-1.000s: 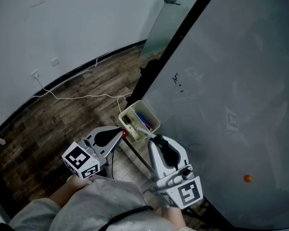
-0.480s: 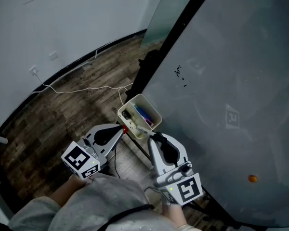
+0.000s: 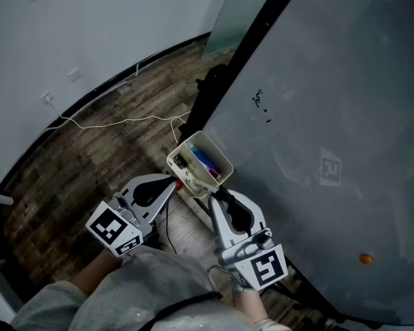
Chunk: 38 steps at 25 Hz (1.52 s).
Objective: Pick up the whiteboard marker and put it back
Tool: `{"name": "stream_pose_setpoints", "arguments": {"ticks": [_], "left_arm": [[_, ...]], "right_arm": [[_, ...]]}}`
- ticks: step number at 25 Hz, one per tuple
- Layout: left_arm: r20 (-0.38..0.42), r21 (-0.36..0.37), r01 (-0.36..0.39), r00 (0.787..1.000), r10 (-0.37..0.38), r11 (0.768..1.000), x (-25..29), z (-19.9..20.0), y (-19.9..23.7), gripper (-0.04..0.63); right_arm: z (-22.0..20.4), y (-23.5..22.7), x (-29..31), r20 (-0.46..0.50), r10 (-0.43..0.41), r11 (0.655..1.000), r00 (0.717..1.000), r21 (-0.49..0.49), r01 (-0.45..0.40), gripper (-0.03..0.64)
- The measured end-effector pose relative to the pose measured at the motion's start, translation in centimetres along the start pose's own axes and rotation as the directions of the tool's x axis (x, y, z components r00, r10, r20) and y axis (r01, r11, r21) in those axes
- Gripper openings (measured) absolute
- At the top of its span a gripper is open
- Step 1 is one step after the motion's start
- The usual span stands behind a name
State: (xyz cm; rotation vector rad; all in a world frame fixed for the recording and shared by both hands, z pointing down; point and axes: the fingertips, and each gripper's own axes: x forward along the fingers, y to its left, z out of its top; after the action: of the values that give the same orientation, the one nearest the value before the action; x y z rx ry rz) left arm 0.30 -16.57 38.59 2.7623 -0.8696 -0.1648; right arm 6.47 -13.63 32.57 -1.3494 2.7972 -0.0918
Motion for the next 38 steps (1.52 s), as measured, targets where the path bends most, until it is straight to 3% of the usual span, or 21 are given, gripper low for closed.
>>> {"name": "stream_pose_setpoints", "arguments": {"ticks": [19, 38], "left_arm": [[-0.017, 0.004, 0.033, 0.999, -0.033, 0.999, 0.7, -0.4, 0.2, 0.015], [-0.017, -0.015, 0.006, 1.000, -0.006, 1.000, -0.2, -0.5, 1.0, 0.015]], "right_arm": [[-3.9, -0.7, 0.8, -0.064, -0.030, 1.000, 0.998, 0.007, 0.030, 0.077], [-5.2, -0.3, 1.4, -0.094, -0.027, 0.999, 0.995, -0.034, 0.024, 0.077]]}}
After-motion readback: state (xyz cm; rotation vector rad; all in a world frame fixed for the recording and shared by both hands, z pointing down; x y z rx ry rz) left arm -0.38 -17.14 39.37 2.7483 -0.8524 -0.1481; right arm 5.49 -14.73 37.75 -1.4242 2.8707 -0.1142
